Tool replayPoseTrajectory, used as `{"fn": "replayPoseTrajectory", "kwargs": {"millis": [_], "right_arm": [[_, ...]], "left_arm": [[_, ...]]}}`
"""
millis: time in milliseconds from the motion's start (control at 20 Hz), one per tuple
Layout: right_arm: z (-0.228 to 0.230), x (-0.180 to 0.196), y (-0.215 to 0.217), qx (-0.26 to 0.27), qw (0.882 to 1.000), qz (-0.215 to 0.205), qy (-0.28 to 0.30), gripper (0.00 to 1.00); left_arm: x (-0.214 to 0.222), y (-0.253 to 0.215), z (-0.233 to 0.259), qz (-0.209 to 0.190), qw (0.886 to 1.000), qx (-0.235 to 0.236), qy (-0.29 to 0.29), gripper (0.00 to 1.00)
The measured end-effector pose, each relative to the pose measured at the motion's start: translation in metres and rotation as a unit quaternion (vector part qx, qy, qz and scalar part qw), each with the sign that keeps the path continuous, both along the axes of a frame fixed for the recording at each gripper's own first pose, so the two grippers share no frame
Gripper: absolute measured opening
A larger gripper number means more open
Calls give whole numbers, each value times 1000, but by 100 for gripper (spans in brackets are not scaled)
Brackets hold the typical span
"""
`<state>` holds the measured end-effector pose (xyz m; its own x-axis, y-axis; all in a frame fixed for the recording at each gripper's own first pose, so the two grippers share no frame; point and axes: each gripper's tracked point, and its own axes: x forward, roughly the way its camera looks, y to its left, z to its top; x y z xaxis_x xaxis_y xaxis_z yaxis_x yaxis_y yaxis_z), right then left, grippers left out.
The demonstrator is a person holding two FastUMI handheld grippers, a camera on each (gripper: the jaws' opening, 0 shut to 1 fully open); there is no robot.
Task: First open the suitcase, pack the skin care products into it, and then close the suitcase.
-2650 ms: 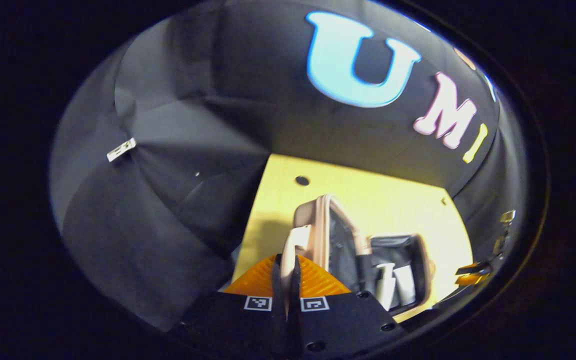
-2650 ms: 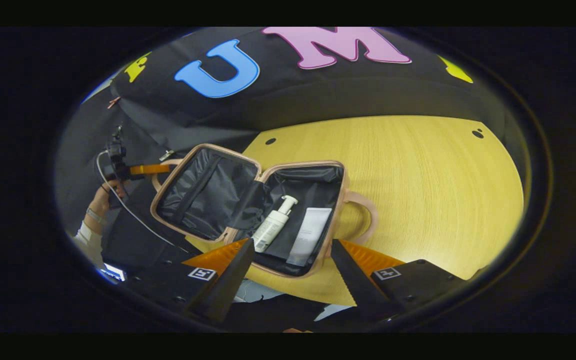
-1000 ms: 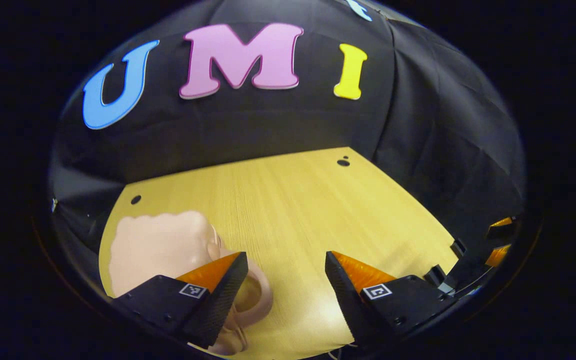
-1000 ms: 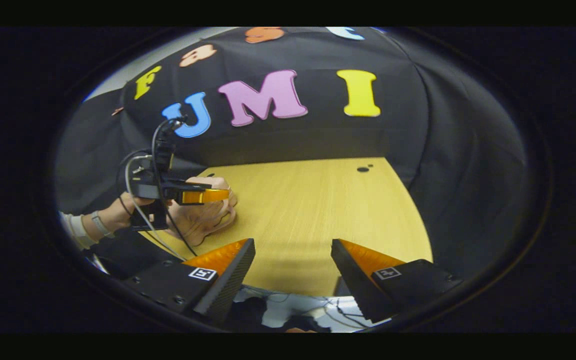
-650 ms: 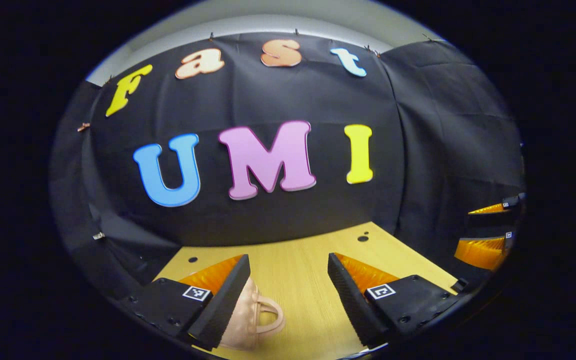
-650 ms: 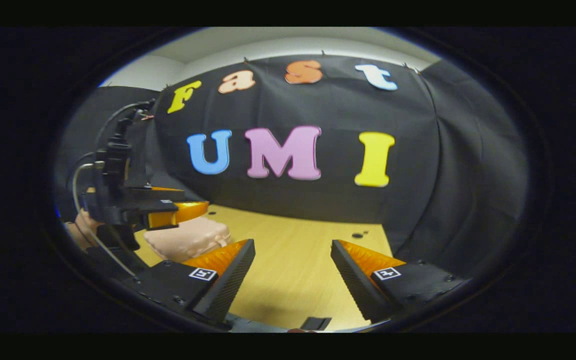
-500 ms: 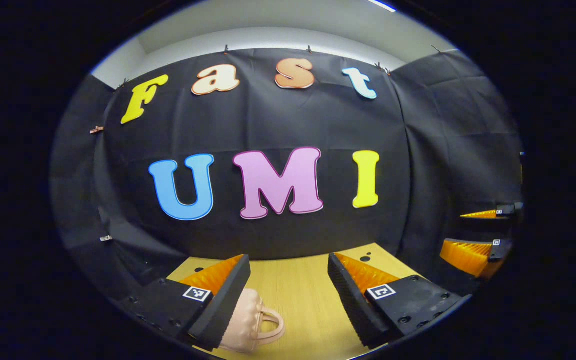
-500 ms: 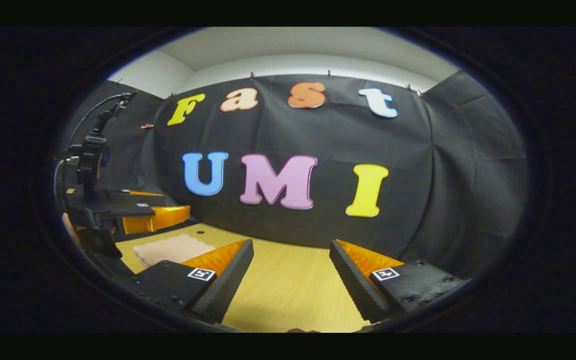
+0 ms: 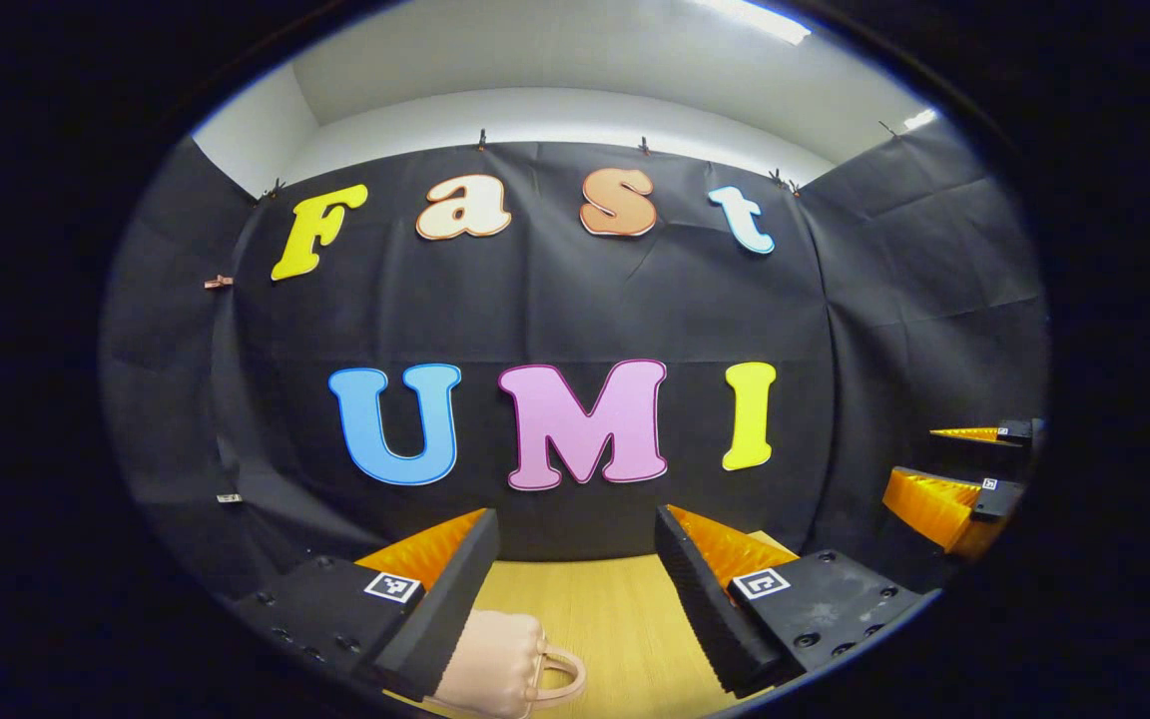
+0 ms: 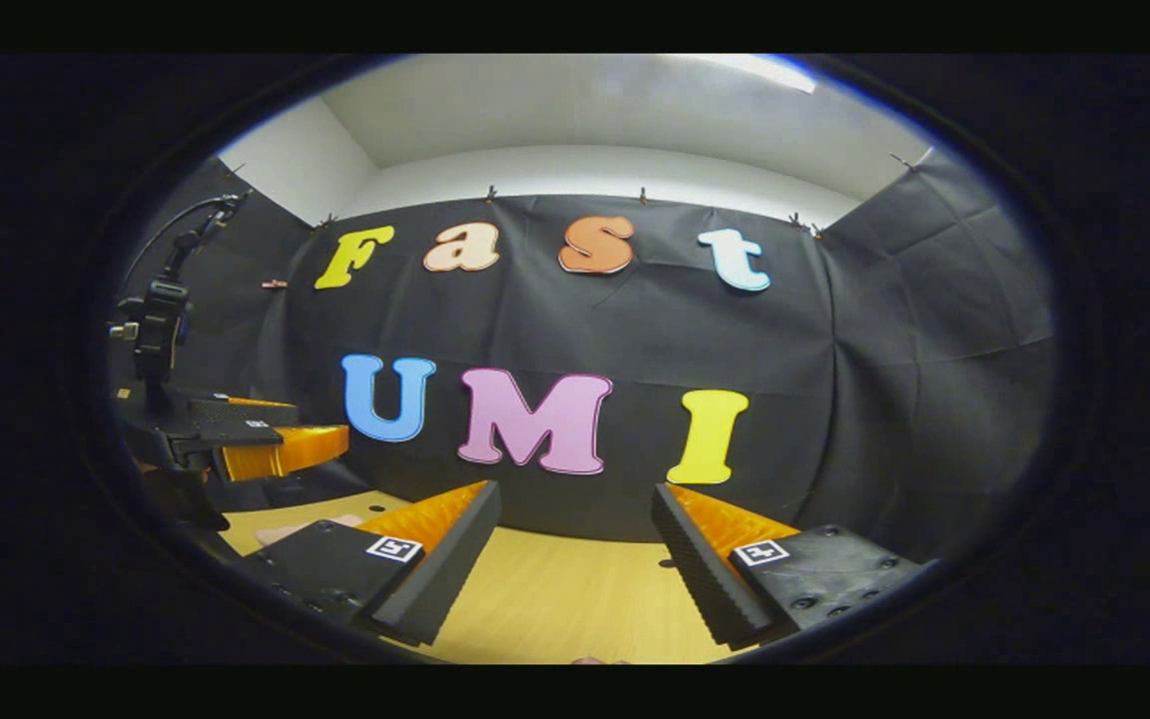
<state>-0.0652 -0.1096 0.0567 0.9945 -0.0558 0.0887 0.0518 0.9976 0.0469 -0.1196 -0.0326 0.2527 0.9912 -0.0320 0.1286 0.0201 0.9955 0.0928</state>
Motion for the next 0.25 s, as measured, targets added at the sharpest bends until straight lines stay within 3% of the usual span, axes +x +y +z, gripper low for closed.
{"fn": "replayPoseTrajectory", "kwargs": {"millis": [250], "right_arm": [[6,2,15,3,1000,-8,-1,97]], "left_arm": [[1,3,4,-7,1000,-19,0,98]]}}
